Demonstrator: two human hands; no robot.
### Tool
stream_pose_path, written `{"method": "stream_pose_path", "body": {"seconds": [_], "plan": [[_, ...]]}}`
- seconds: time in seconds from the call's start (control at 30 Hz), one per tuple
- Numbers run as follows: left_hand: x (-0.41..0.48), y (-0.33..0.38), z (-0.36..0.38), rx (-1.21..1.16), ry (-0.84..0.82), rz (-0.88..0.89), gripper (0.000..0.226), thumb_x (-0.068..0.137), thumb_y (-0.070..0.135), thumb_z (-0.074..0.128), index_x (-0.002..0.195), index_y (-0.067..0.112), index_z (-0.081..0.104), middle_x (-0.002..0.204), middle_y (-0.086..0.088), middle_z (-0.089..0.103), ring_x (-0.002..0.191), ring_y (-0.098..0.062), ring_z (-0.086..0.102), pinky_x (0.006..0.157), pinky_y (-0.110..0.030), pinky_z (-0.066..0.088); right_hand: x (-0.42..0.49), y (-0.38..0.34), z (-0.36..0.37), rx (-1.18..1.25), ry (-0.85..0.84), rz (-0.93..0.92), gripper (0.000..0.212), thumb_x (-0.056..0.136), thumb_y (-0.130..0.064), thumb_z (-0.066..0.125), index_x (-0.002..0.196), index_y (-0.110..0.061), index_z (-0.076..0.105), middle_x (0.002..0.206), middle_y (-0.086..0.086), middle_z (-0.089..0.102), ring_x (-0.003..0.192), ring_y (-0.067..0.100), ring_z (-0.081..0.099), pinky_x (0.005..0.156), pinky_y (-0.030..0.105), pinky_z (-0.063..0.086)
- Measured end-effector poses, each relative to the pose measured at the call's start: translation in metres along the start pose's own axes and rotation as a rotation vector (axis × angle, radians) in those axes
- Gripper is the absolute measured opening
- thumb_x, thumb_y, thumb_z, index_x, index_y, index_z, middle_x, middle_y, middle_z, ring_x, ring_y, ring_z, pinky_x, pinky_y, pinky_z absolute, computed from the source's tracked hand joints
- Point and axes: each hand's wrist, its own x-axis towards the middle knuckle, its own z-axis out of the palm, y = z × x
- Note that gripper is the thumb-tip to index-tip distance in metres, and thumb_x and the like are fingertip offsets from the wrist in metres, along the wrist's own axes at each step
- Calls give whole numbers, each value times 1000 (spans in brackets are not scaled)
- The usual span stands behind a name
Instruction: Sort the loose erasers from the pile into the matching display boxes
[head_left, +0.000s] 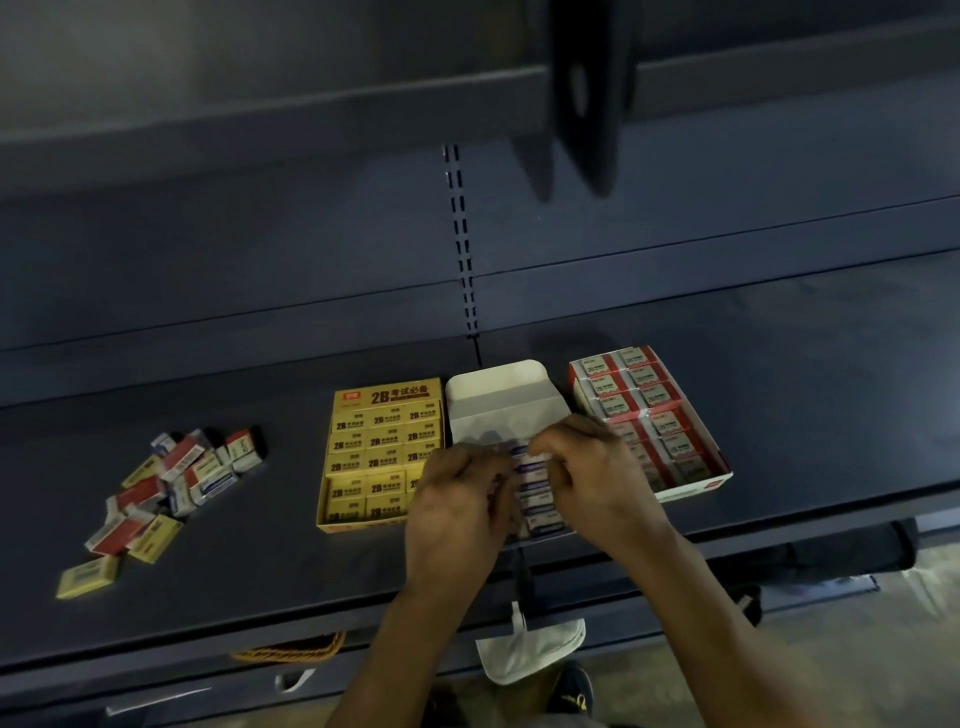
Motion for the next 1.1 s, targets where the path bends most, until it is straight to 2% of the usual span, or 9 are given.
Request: {"method": "stream_pose_path", "body": {"seconds": [0.1,0.2,0.27,0.37,0.53,0.63,0.97,1.03,1.1], "plan": [[-2,-17,-10,31,7,-30,24,69,6,76,90,16,71,89,-1,64,82,-22,58,67,-23,44,5,-17,13,-4,-26,-57,23,70,5,64,86,-10,68,89,6,63,85,27,61,65,30,51],[-5,-32,-21,66,42,-31,12,78,13,64,88,16,71,90,-1,65,82,-22,57,67,-29,48,10,-35,28,16,-53,-102,20,73,0,63,88,-13,68,89,4,62,86,26,59,65,29,47],[-10,-45,-28,76,33,-60,17,80,19,56,89,18,70,91,-1,66,82,-23,58,67,-31,48,14,-47,37,23,-68,-125,18,75,-4,61,88,-15,67,91,3,62,89,24,57,67,29,46],[-17,-64,-40,94,17,-134,19,75,14,69,94,17,70,94,-3,65,84,-26,59,64,-34,51,22,-64,50,24,-113,-158,20,76,-5,65,91,-17,66,97,1,61,95,23,56,71,27,45],[-26,-96,-61,109,42,-161,15,77,18,66,92,19,68,91,-2,64,80,-26,57,63,-34,50,34,-94,74,48,-164,-191,19,77,-7,64,93,-17,67,100,1,61,102,24,55,76,33,50],[-30,-115,-71,141,39,-201,23,81,29,49,89,19,68,89,-2,63,78,-25,56,62,-34,49,40,-109,89,26,-203,-216,20,80,-10,60,97,-19,66,105,-1,58,104,23,53,78,26,40],[-39,-172,-100,165,62,-246,29,83,30,47,94,15,70,89,-6,66,78,-28,59,64,-37,52,59,-161,128,43,-287,-268,21,88,-15,55,107,-21,64,110,-5,55,104,14,51,82,17,33],[-40,-183,-106,195,61,-254,25,82,27,53,93,14,71,86,-6,66,76,-29,59,62,-36,52,64,-170,137,40,-291,-264,22,88,-15,56,107,-19,65,110,-4,56,105,15,51,81,17,32],[-42,-197,-109,225,47,-286,20,76,18,69,95,12,71,87,-8,67,77,-31,60,62,-37,52,71,-178,149,36,-292,-264,22,86,-14,58,106,-15,67,108,0,58,105,20,52,82,21,37]]}}
